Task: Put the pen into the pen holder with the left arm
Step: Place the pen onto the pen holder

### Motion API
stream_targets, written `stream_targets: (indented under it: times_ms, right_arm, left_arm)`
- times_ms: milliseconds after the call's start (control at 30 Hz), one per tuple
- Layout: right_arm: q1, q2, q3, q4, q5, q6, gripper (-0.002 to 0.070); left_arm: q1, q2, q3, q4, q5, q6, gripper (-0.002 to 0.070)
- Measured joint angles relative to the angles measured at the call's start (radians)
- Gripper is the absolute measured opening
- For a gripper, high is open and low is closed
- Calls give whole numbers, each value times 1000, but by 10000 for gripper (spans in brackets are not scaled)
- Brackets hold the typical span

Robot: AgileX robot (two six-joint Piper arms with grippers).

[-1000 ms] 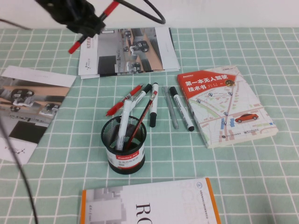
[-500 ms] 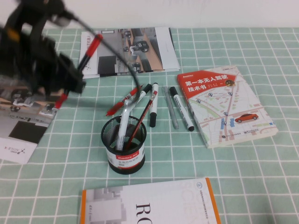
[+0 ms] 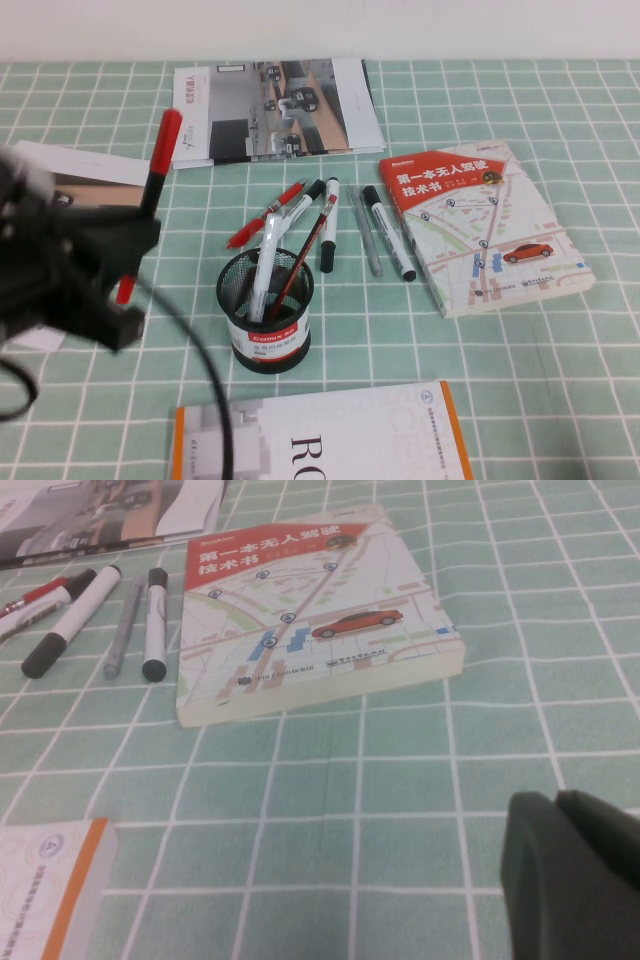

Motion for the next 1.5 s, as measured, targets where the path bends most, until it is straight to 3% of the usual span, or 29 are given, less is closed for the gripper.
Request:
stream_targets:
  times_ms: [133,367,467,633,733,800,867,1000,1100,1500]
  right_arm:
    - [0,0,0,0,0,0,-20]
    - [0,0,0,0,0,0,-20]
    - [0,0,0,0,0,0,-20]
    - [0,0,0,0,0,0,-20]
    - [0,0,0,0,0,0,-20]
    - [0,0,0,0,0,0,-20]
    - [0,0,0,0,0,0,-20]
    - [0,0,0,0,0,0,-20]
    - [0,0,0,0,0,0,-20]
    - [0,0,0,0,0,0,-20]
  left_arm:
    - [0,-63,100,-259,-44,263,56]
    - [0,-74,212,-793,-63,851,56]
    - [0,-74,228,-852,-53,951,56]
    - [0,-74,230,-869,-74,978,56]
    - [0,-74,230,-809,-111,899,56]
    - [0,-74,230,-696,-124,769,56]
    - [0,-74,230,-546,-134,597,56]
    - [-4,-74,230,-145,-167,104,56]
    - [-12,-78,230,42,-181,-107,56]
    - [-151,-86,232,57,-284,-112,55]
